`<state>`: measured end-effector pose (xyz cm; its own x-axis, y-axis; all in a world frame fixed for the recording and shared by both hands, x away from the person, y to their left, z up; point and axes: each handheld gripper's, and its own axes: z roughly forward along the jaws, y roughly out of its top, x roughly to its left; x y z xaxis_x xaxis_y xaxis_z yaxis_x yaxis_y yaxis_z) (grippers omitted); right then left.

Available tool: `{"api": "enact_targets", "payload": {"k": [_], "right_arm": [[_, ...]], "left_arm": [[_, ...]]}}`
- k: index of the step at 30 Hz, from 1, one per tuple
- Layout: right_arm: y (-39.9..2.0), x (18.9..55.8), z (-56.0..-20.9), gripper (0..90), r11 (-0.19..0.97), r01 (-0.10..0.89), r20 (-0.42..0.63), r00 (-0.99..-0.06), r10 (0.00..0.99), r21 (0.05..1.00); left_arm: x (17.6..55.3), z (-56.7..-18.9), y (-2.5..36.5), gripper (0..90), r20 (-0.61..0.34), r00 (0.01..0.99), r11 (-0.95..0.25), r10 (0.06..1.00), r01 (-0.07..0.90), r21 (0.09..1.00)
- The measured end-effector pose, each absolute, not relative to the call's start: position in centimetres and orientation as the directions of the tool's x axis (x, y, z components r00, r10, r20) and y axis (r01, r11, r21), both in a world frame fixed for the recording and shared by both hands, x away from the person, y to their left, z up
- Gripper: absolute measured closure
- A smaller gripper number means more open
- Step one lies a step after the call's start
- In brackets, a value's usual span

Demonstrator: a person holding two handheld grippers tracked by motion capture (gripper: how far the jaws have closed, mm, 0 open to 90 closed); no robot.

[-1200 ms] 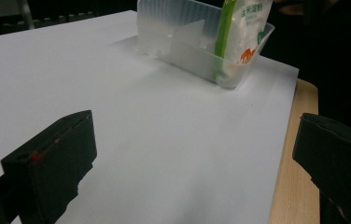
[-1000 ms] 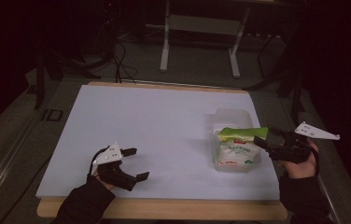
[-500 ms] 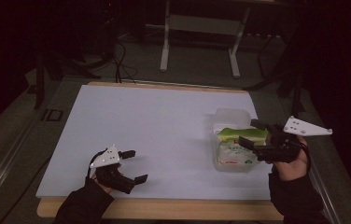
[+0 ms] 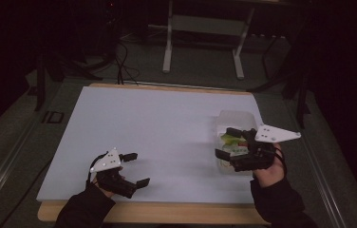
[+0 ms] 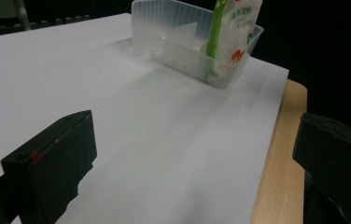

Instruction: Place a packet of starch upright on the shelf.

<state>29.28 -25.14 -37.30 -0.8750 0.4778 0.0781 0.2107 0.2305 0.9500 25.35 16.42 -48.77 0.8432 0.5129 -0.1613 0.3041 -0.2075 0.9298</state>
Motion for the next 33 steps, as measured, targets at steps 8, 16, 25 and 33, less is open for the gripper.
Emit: {"api": "enact_targets", "payload": {"k": [8, 16, 25, 33], "right_arm": [[-22.4, 28.2, -40.0, 12.2, 0.309, 0.218, 0.075, -0.907, 0.414, 0.926], [-20.9, 27.2, -42.4, 12.2, 0.355, 0.223, 0.075, -0.919, 0.387, 0.908], [-21.1, 26.4, -44.5, 12.3, 0.375, 0.241, 0.081, -0.916, 0.394, 0.895], [-21.9, 25.6, -45.7, 13.3, 0.403, 0.26, 0.091, -0.916, 0.391, 0.877]], "left_arm": [[25.3, -48.7, 16.4, 0.2, -0.155, 0.849, -0.208, 0.506, 0.294, 0.933], [25.2, -48.7, 16.4, 0.2, -0.152, 0.854, -0.213, 0.497, 0.29, 0.933], [25.2, -48.9, 16.3, 0.2, -0.15, 0.858, -0.22, 0.491, 0.288, 0.932], [25.1, -48.9, 16.3, 0.2, -0.15, 0.861, -0.222, 0.487, 0.288, 0.931]]}}
